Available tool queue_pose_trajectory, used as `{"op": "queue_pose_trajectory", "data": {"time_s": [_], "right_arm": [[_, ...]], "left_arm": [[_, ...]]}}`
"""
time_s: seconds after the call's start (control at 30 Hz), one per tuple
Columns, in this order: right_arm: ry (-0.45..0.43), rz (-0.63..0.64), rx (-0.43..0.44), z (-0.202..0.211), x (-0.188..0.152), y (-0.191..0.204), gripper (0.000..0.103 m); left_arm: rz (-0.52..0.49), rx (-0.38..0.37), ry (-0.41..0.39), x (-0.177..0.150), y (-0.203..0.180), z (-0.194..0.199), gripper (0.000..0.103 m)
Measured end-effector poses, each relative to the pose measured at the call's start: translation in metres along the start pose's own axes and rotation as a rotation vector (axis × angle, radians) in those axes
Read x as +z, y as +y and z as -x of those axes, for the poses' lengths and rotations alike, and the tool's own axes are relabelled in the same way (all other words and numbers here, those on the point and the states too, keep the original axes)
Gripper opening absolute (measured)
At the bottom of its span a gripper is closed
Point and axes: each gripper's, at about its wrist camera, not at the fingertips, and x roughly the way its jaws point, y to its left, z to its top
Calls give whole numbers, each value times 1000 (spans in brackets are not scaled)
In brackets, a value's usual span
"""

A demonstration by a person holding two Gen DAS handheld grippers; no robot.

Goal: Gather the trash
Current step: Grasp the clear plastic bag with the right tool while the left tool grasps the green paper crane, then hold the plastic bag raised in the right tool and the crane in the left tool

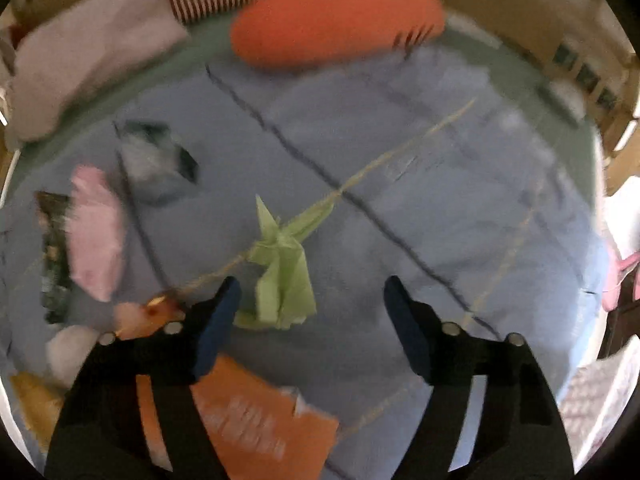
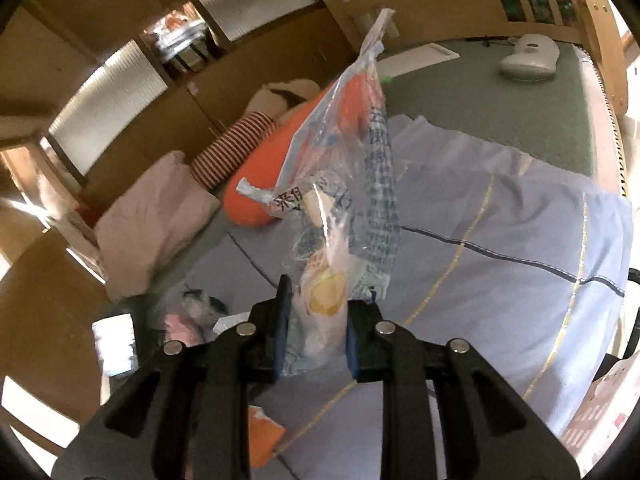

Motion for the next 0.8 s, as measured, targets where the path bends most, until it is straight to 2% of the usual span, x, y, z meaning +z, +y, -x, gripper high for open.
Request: {"op": "queue_pose_trajectory", "data": {"time_s": [0.07, 0.1, 0.17, 0.23, 0.33, 0.4, 0.47, 0.57, 0.63, 0.73, 0.8], "right_arm": [[-5, 4, 20, 4, -2, 3, 24], [1, 5, 32, 5, -4, 5, 24], [17, 23, 52, 6, -8, 11, 24], [18, 37, 66, 7, -8, 13, 24], [1, 68, 103, 24, -9, 18, 24], [3, 130, 140, 39, -19, 30, 24], [37, 225, 190, 53, -37, 50, 24], [86, 381, 261, 80, -74, 80, 24], [90, 464, 301, 102, -96, 95, 24], [96, 582, 373, 132, -137, 115, 24], [64, 662, 380, 148, -154, 126, 25]], "left_arm": [[59, 4, 80, 6, 5, -29, 42], [79, -3, 94, 5, 8, -34, 24], [113, -52, 52, 1, 13, -24, 23], [114, -124, -13, -8, 15, 4, 22], [151, -242, -201, -34, 30, 86, 22], [156, -263, -309, -64, 43, 143, 22], [138, -196, -393, -107, 56, 201, 23], [189, -54, -487, -183, 80, 265, 23], [251, 7, -510, -230, 94, 288, 23], [346, 89, -518, -286, 111, 298, 23], [392, 120, -507, -310, 120, 299, 23]]}}
